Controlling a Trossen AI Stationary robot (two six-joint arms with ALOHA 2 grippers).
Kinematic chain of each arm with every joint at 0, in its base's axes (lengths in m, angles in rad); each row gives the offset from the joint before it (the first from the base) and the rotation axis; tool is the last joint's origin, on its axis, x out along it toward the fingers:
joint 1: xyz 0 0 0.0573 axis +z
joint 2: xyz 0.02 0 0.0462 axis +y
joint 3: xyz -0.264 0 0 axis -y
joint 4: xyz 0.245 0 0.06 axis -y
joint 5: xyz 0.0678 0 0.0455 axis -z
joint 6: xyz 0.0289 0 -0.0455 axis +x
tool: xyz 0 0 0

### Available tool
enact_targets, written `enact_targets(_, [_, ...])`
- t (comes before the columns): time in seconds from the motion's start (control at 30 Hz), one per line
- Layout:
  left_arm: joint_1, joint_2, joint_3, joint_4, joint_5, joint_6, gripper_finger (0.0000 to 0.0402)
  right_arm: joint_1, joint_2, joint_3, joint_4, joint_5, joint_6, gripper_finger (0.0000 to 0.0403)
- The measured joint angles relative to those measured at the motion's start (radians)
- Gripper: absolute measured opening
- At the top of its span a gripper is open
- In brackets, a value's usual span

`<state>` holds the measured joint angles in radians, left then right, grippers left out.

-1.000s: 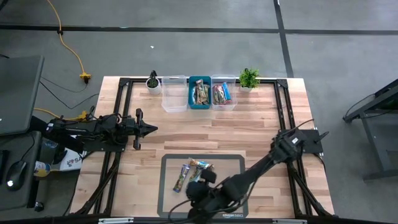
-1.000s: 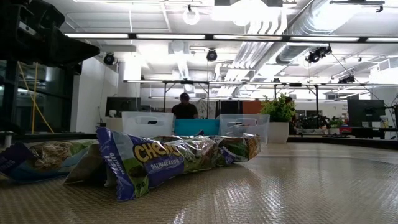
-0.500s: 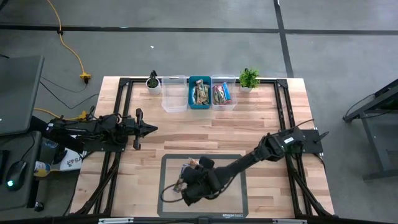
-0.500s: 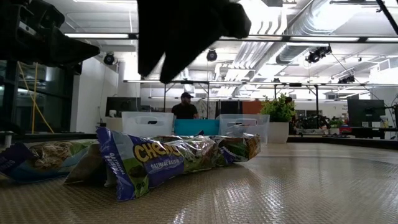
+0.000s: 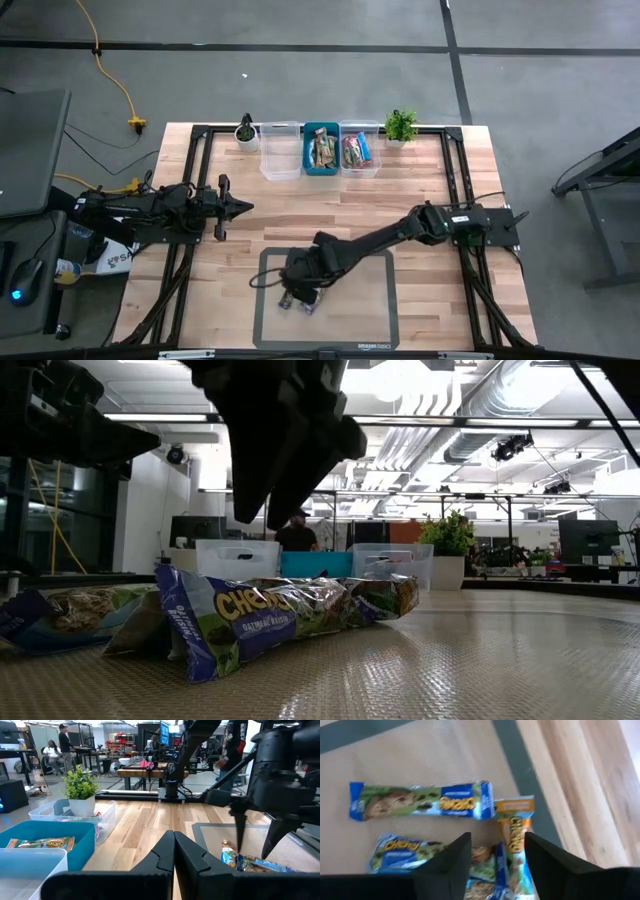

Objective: Pick and place Granola Bars by type
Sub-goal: Put the yellow granola bar into the blue bin

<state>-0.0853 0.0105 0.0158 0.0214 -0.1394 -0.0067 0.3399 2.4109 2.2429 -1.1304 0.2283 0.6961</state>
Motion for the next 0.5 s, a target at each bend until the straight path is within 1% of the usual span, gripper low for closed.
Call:
enact_targets(0.1, [0.0,0.0,0.0,0.0,0.0,0.0,0.0001,-0.026,0.0,0.0,-0.003,-0.012,0.0,0.0192])
enact_targets(0.3, [0.0,0.0,0.0,0.0,0.0,0.0,0.0001,-0.071,0.014,0.002,-0.007,-0.094,-0.017,0.0239])
enact_targets(0.43, [0.0,0.0,0.0,0.0,0.0,0.0,0.0001,-0.084,0.032,-0.001,-0.037,-0.139,-0.025,0.0247])
enact_targets(0.5, [0.0,0.0,0.0,0.0,0.0,0.0,0.0001,-0.086,0.036,0.0,-0.044,-0.133,-0.035,0.0248])
